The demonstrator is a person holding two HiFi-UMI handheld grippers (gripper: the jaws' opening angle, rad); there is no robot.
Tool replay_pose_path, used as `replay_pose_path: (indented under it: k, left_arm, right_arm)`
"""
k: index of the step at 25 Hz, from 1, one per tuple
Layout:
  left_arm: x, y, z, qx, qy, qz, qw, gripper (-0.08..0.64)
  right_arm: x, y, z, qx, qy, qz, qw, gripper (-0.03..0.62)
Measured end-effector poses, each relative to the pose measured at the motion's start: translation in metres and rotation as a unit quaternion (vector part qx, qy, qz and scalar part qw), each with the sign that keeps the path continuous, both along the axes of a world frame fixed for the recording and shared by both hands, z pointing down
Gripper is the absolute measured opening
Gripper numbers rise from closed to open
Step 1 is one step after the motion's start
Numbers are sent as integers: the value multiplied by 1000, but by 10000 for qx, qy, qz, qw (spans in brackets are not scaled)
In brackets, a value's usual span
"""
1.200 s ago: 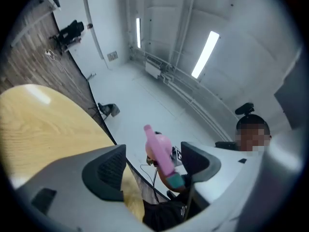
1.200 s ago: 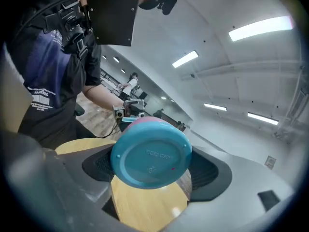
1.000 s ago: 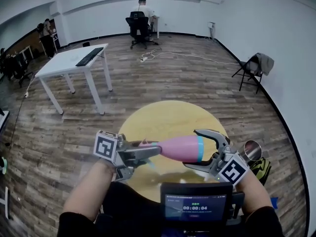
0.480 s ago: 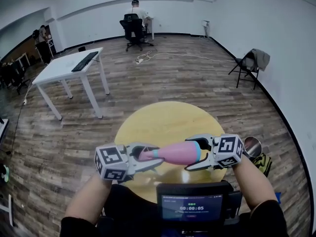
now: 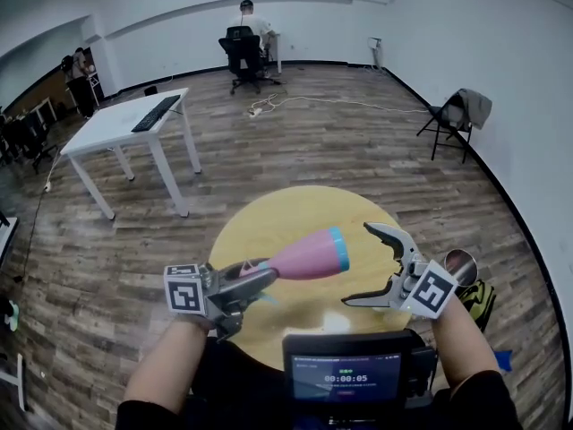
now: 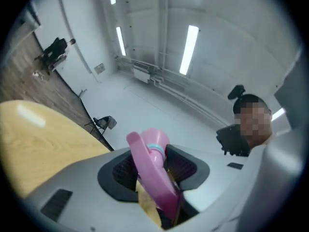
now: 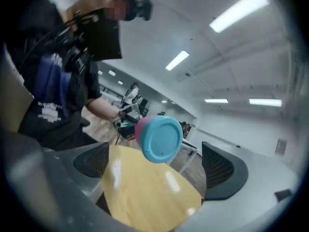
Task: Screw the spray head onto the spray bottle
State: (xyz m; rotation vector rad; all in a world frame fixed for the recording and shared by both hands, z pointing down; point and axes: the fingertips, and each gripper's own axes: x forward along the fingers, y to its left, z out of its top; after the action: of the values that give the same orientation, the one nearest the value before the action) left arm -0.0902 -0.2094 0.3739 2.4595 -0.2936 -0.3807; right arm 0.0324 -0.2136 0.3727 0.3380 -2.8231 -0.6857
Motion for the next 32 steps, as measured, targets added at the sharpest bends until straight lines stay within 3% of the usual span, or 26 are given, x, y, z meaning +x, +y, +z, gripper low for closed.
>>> replay_pose_path:
  k: [3,6,7,9,11,13,14,15,17,18,19,20,21,23,24,25,26,28,29,30,31,32]
  left_arm:
    - [5,0,11,-360,-114,282,9989,178]
    - [24,8,13,-253,-432,629,9968,176]
    - [31,12,12,-103,-569,682,9960,178]
    - [41,19,14,258,-1004,661,9924,187]
    - [45,24,17,562,-1343,607,9875,189]
    - [46,27,16,1076,-1643,517,9792,189]
    - [47,29,14,1497,-1870,441,9699,189]
    - [48,33,12,2041,-2167,356,9540,189]
    - [53,39,11,3020,-2771,243,9118,188]
    - [53,39,12,3141,-2906,261,9034,189]
    - [52,38,15,3006,-2868,306,9091,187]
    - [48,34,17,2685,-2671,331,9249,186]
    - [41,27,18,2216,-2344,304,9461,179]
    - [23,8,18,1073,-1474,132,9831,179]
    - [15,1,16,549,-1034,73,9931,178]
    - [10,-3,14,145,-656,90,9977,178]
    - [8,-3,13,-121,-387,186,9990,178]
    - [15,3,12,-309,-224,477,9981,178]
    - [21,6,12,-284,-294,606,9973,178]
    - [27,9,13,-210,-432,701,9964,178]
    - [32,12,15,-114,-607,749,9953,178]
    - [35,14,17,-31,-777,752,9941,184]
  right_arm:
    - [-11,11,-4,891,334,41,9955,592]
    - [-29,18,10,1263,839,-273,9881,592]
    - [-30,20,18,1218,1011,-341,9868,470]
    - [-26,20,25,767,1010,-457,9909,465]
    - [-24,22,23,138,721,-634,9953,465]
    - [-23,21,22,-748,460,-812,9928,465]
    - [-22,19,22,-1409,343,-938,9850,466]
    - [-20,16,24,-2227,201,-1127,9681,465]
    - [-16,13,27,-3942,-141,-1578,9053,465]
    - [-17,13,29,-4479,-258,-1705,8773,465]
    - [-19,14,31,-4646,-323,-1706,8684,465]
    - [-22,14,30,-4437,-360,-1578,8814,466]
    - [-24,11,26,-3886,-373,-1348,9107,466]
    - [-24,4,16,-2026,-165,-774,9761,571]
    - [-22,2,13,-1010,95,-494,9936,575]
    - [-20,1,12,-170,383,-236,9988,583]
    - [-20,1,12,446,613,-36,9971,590]
    - [-28,7,12,1214,848,-4,9890,594]
    - [-34,12,15,1406,922,-155,9856,594]
    - [-39,17,18,1439,999,-306,9841,552]
    - [-40,19,22,1308,1066,-396,9849,470]
    - [-38,19,24,1060,1101,-427,9873,469]
